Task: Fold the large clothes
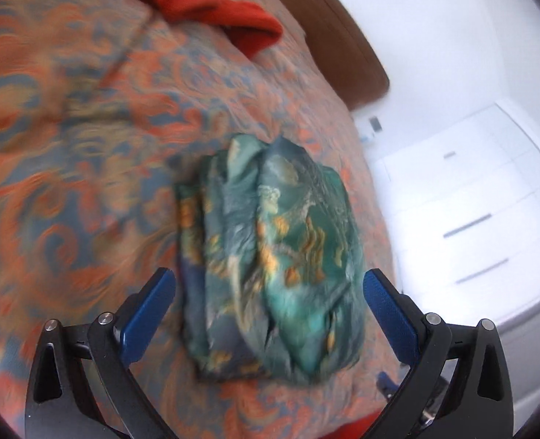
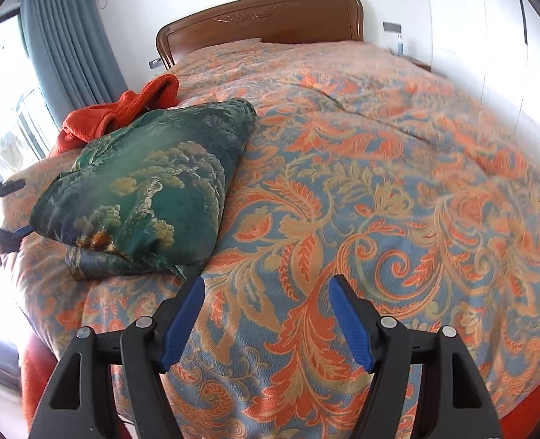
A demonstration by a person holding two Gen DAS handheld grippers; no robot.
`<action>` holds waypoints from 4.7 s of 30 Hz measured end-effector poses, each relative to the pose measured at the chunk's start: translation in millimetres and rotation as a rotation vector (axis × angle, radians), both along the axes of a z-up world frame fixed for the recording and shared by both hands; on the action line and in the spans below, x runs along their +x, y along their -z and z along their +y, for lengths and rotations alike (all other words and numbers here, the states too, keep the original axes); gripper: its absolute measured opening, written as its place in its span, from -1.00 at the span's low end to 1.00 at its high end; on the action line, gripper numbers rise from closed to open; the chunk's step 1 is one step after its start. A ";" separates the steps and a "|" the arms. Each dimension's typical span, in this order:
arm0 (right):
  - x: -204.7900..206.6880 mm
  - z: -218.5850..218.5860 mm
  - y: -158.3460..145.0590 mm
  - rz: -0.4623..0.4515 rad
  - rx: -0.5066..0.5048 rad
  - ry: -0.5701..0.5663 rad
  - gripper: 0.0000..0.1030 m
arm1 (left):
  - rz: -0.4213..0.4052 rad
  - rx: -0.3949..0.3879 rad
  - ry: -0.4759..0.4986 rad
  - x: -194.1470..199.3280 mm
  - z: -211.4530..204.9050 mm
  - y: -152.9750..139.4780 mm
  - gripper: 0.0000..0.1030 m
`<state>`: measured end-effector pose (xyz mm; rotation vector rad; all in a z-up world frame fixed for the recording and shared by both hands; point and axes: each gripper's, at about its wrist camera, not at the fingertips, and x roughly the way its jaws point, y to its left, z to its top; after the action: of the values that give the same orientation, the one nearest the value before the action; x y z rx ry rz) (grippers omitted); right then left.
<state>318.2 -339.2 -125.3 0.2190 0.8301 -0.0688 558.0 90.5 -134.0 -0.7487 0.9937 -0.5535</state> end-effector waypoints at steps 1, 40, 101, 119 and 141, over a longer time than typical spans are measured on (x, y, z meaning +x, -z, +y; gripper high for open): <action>0.4 1.4 0.5 0.001 0.006 -0.004 0.40 | 0.023 -0.005 0.006 8.5 -4.9 5.5 0.98; 196.9 109.2 11.4 0.054 -0.105 -0.389 0.11 | 0.004 0.304 0.118 22.1 -134.3 20.2 -0.01; 73.7 -25.0 -110.3 -0.390 -0.286 -0.039 0.99 | -0.642 0.887 -0.200 -101.2 -282.7 -88.1 0.99; -24.4 12.4 -110.4 -0.275 -0.381 0.065 0.99 | -0.491 0.811 -0.172 -162.6 -280.5 -83.8 0.99; -23.1 31.1 -109.5 -0.250 -0.374 0.046 0.99 | -0.459 0.837 -0.170 -164.8 -279.8 -86.1 0.99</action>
<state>295.1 -308.1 -15.8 -0.1049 0.5501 -0.2329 393.1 -189.3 -48.0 0.0514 0.6299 -0.1114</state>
